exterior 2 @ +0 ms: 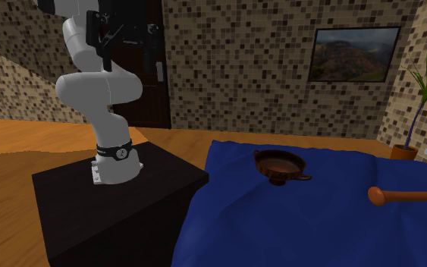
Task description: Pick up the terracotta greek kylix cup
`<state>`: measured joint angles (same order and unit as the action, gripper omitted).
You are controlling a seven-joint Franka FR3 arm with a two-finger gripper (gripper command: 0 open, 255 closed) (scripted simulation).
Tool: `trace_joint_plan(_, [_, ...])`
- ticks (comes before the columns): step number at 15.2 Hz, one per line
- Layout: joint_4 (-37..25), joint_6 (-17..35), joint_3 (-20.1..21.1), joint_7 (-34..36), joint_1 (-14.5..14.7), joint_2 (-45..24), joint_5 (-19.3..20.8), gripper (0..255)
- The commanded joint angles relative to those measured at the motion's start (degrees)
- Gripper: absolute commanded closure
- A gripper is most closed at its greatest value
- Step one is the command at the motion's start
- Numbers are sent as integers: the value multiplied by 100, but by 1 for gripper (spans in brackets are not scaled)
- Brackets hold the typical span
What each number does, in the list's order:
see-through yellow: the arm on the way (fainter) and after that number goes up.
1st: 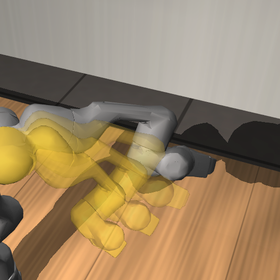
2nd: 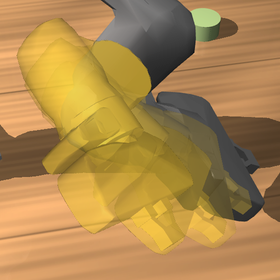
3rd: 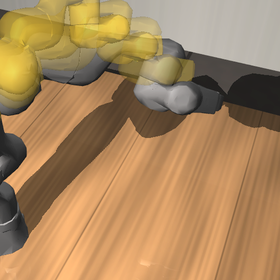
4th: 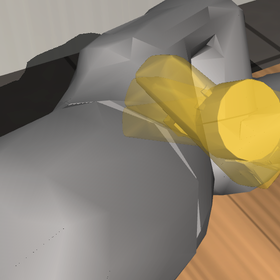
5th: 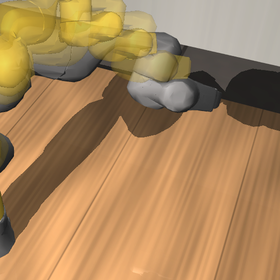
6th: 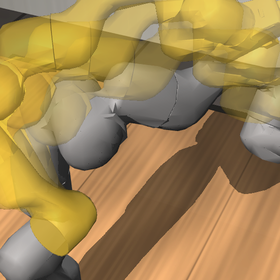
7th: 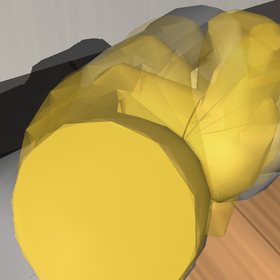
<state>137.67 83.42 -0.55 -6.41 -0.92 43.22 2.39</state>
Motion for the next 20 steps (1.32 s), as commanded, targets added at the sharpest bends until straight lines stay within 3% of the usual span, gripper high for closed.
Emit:
trace_joint_plan(1, [0, 0, 0, 0, 0, 0, 0, 0])
trace_joint_plan(10, [477, 1128, 1039, 1102, 448, -473, -764, 0])
trace_joint_plan(20, [296, 2516, 2221, 2335, 796, -1804, -1184, 0])
